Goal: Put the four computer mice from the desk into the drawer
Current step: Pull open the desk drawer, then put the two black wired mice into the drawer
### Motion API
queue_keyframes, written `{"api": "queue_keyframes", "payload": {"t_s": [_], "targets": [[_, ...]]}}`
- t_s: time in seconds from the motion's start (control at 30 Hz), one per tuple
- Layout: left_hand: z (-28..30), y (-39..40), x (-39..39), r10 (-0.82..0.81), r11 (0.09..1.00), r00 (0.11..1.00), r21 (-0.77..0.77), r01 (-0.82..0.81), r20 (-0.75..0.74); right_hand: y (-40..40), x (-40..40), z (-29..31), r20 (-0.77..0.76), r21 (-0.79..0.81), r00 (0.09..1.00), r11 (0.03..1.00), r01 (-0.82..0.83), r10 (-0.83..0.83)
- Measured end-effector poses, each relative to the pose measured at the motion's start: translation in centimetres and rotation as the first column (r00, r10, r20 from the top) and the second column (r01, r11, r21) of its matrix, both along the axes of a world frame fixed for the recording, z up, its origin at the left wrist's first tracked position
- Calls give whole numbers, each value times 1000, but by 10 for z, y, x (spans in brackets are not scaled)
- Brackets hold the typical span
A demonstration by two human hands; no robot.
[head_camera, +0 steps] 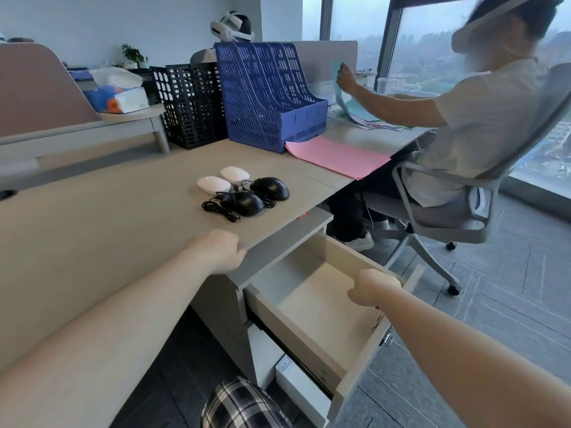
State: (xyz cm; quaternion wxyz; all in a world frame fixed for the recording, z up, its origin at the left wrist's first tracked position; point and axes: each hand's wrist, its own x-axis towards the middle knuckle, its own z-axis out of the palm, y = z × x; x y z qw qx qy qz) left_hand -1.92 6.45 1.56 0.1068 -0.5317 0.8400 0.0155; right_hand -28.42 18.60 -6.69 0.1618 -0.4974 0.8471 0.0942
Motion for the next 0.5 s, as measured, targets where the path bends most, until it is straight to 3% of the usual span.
{"api": "queue_keyframes", "payload": {"t_s": [0.23,0.37,0.5], "targets": [[8,1,-6,11,994,999,-110,-14,-32,-30,5,0,-5,-82,995,992,-100,100],[2,-10,-7,44,991,986,-115,-63,-161,-58,18,15,81,-311,993,949,-56,85],[-7,-27,-10,156,985,958,-40,-171,-240,-93,36,39,158,-566,980,824,-13,123]]}}
